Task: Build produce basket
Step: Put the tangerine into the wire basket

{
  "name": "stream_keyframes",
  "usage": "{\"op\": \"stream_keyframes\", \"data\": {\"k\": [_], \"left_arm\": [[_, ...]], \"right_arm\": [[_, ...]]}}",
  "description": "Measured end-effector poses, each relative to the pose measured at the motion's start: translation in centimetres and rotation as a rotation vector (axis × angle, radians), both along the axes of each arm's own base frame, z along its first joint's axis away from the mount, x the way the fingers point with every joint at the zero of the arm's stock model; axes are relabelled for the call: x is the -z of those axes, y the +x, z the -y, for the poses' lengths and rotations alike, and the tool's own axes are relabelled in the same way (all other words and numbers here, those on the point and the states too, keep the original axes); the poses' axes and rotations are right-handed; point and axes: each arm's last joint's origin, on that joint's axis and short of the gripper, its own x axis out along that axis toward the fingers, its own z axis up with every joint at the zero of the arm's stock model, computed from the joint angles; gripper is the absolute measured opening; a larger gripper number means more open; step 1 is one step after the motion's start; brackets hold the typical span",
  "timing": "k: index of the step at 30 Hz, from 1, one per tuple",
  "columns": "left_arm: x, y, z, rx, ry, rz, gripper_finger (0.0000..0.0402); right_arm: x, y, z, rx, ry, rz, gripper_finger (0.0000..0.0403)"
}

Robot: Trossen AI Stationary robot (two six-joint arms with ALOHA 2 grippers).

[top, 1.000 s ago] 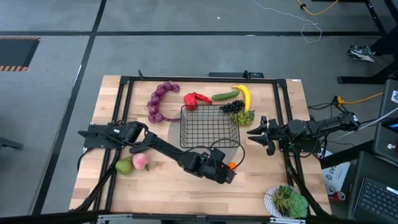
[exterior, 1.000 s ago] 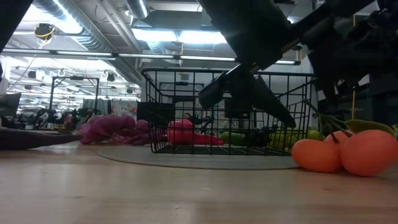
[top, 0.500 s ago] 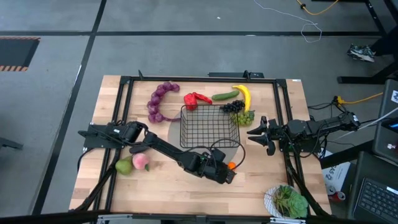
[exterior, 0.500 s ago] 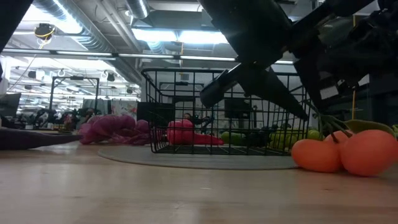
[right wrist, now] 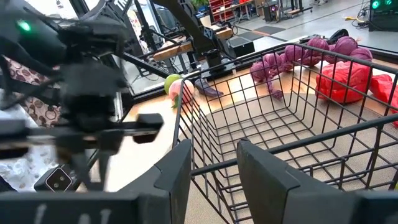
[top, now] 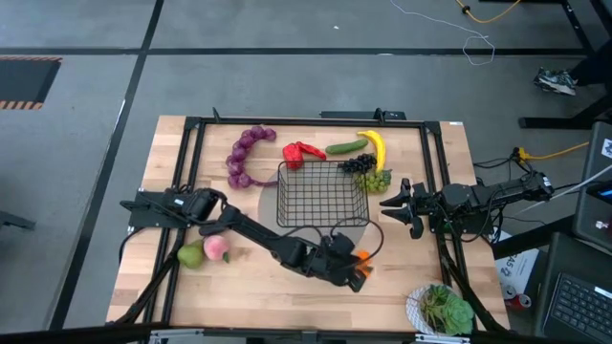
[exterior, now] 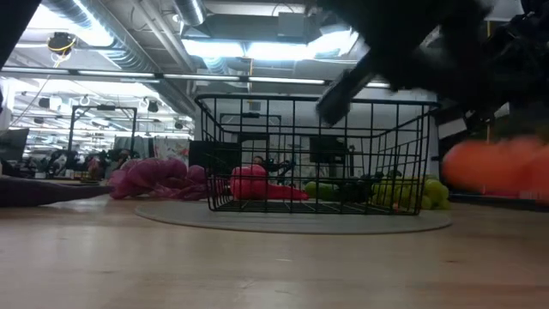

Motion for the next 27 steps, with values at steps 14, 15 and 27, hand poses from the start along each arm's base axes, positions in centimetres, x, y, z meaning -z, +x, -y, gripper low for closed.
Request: {"op": "stream_keyframes", "data": {"k": [14,15,27], "left_arm": [[-5.4,-0.3,1.0,-0.044,0.483,0.22,0.0001],[-5.8,-0.6,1.0,-0.084,0.529,0.201,0.0001],[-8.9,-3.9,1.3,-0.641,0.878,-0.14,0.0001]], "right_arm": [[0.0,0.0,0.0,-0.01,0.002,-0.002,0.013],[0.0,0.0,0.0,-0.01,0.001,-0.002,0.013],[0.0,0.0,-0.1,-0.019,0.004,-0.004,0.013]]}}
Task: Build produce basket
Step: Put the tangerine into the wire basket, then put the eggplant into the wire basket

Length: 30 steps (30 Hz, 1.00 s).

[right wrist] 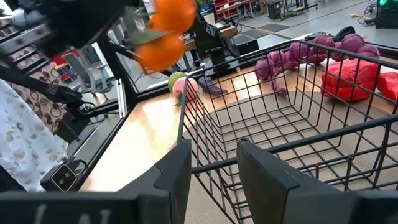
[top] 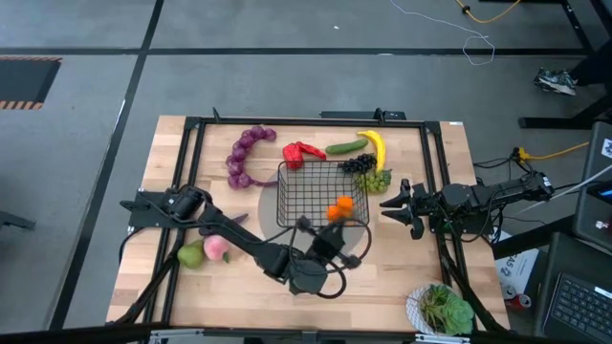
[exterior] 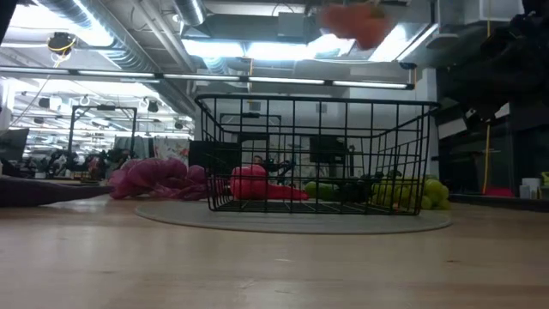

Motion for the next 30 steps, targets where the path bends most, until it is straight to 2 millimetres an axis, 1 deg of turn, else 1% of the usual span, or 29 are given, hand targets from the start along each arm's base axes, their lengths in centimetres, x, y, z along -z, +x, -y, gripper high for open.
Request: {"op": "stream_keyframes", "data": {"k": [3,9,12,15,20,24,26,30], "left_arm": [[0.1,0.2,-0.4,-0.011,0.015,-0.029,0.0003],[0.1,1.2,-2.8,-0.032,0.027,-0.058,0.0006],[0.4,1.6,-3.5,0.003,0.033,-0.079,0.0019],[0.7,1.9,-3.8,0.048,0.028,-0.085,0.0041],[0.7,1.9,-3.5,0.077,0.018,-0.072,0.0079],[0.7,1.6,-2.9,0.089,0.019,-0.074,0.0091],[0.7,1.4,-2.3,0.089,0.022,-0.076,0.0091],[0.8,0.3,-0.1,0.076,0.061,-0.131,0.0087]], "right_arm": [[0.0,0.0,0.0,-0.008,-0.001,-0.001,0.013],[0.0,0.0,0.0,-0.009,0.0,-0.001,0.013],[0.0,0.0,0.0,-0.015,0.0,-0.003,0.013],[0.0,0.0,-0.1,-0.029,0.002,-0.005,0.013],[0.1,0.0,-0.1,-0.041,0.002,-0.007,0.013],[0.1,0.0,-0.1,-0.041,0.002,-0.007,0.013],[0.1,0.0,-0.1,-0.043,0.002,-0.007,0.013],[0.1,0.0,-0.1,-0.043,0.002,-0.007,0.013]]}}
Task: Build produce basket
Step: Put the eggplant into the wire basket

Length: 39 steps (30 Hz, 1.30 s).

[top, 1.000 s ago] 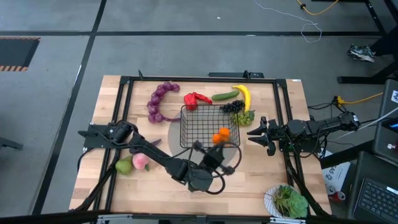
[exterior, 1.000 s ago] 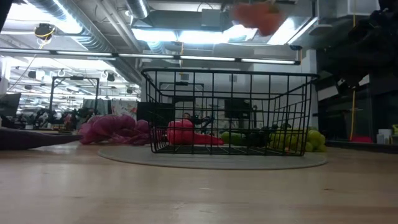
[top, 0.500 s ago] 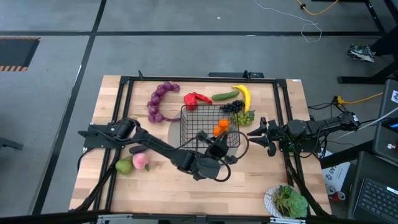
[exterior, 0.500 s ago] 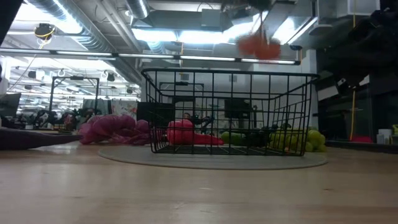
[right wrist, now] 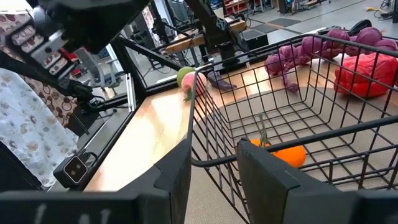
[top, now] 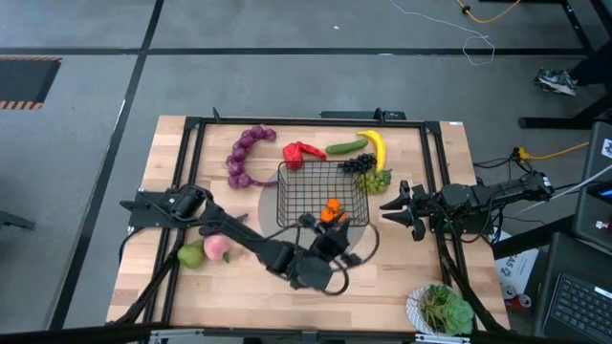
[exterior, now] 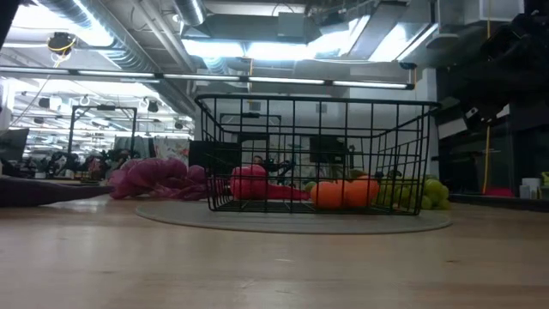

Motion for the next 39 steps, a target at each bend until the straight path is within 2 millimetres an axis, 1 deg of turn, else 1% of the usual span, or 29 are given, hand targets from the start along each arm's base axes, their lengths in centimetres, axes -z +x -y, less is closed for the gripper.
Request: {"op": "stream_keyframes", "data": {"k": [2,5,8,11,15,18,23,25,27,30,34,36,39], "left_arm": [[0.1,-0.8,1.3,-0.042,0.025,-0.02,0.0086],[0.2,-2.0,3.5,-0.012,0.035,-0.029,0.0086],[-0.9,-3.4,5.0,0.032,0.011,0.008,0.0086],[-2.6,-4.3,5.4,0.045,-0.015,0.048,0.0086],[-2.4,-4.4,5.4,0.05,0.011,0.008,0.0086],[-2.7,-4.1,4.4,0.026,0.026,-0.014,0.0086],[-3.3,-3.3,1.8,-0.03,0.034,-0.029,0.0086],[-4.1,-3.6,1.4,-0.031,0.046,-0.049,0.0085],[-4.7,-3.8,1.1,-0.036,0.036,-0.032,0.0085],[-5.3,-4.7,1.0,-0.026,0.069,-0.086,0.0085],[-6.4,-6.4,0.3,-0.02,0.047,-0.05,0.0085],[-6.7,-7.4,-0.5,-0.023,0.034,-0.031,0.0085],[-6.5,-9.2,-2.0,-0.034,0.011,0.008,0.0085]], "right_arm": [[0.0,0.0,0.0,-0.002,0.0,0.0,0.013],[0.0,0.0,-0.1,-0.026,0.002,-0.004,0.013],[0.1,0.0,-0.1,-0.045,0.004,-0.008,0.013],[0.1,0.0,-0.1,-0.044,0.007,-0.008,0.013],[0.1,0.0,-0.1,-0.044,0.007,-0.009,0.013],[0.1,0.0,-0.1,-0.043,0.007,-0.008,0.013],[0.1,0.0,-0.1,-0.05,0.007,-0.009,0.013],[0.1,0.0,-0.1,-0.05,0.007,-0.01,0.013],[0.1,0.0,-0.1,-0.051,0.007,-0.01,0.013],[0.1,0.0,-0.2,-0.052,0.007,-0.011,0.013],[0.1,0.0,-0.2,-0.059,0.007,-0.015,0.013],[0.1,0.0,-0.2,-0.06,0.007,-0.016,0.013],[0.2,0.0,-0.2,-0.06,0.005,-0.019,0.013]]}}
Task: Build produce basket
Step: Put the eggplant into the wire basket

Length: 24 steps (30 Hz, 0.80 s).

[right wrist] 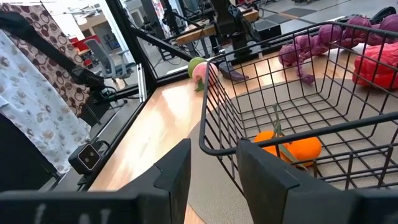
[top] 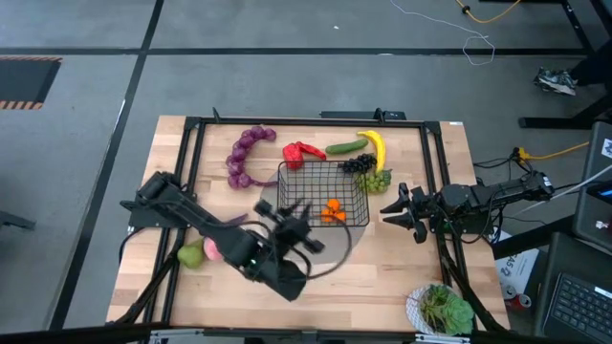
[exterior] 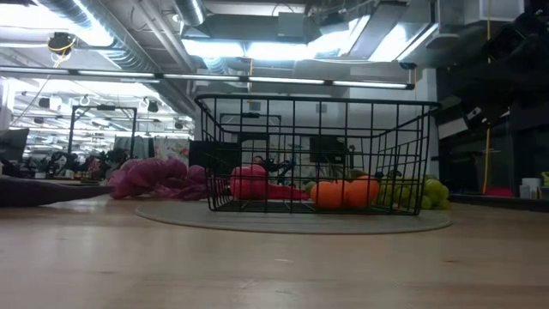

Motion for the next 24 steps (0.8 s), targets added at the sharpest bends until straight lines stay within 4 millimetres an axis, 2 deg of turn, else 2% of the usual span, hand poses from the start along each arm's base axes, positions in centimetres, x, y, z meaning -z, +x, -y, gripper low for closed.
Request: {"op": "stream_keyframes", "data": {"k": [3,6,9,12,18,24], "left_arm": [[0.1,-2.4,-1.7,0.022,-0.098,0.025,0.0085],[0.3,-4.5,-3.5,-0.012,-0.403,0.03,0.0085],[1.4,-5.5,-4.3,-0.164,-0.689,-0.005,0.0085],[3.1,-5.7,-4.6,-0.22,-0.757,-0.106,0.0085],[7.0,-6.4,-6.1,-0.35,-0.745,-0.222,0.0077],[10.2,-7.9,-6.2,-0.551,-0.875,-0.232,0.0058]], "right_arm": [[0.0,0.0,0.0,0.0,0.0,0.0,0.013],[0.0,0.0,0.0,0.0,-0.001,-0.001,0.013],[0.0,0.0,0.0,0.0,-0.005,0.0,0.013],[0.0,0.0,0.0,-0.002,-0.024,0.003,0.013],[0.0,0.0,0.0,-0.002,-0.027,0.003,0.013],[0.0,0.0,0.0,-0.002,-0.029,0.004,0.013]]}}
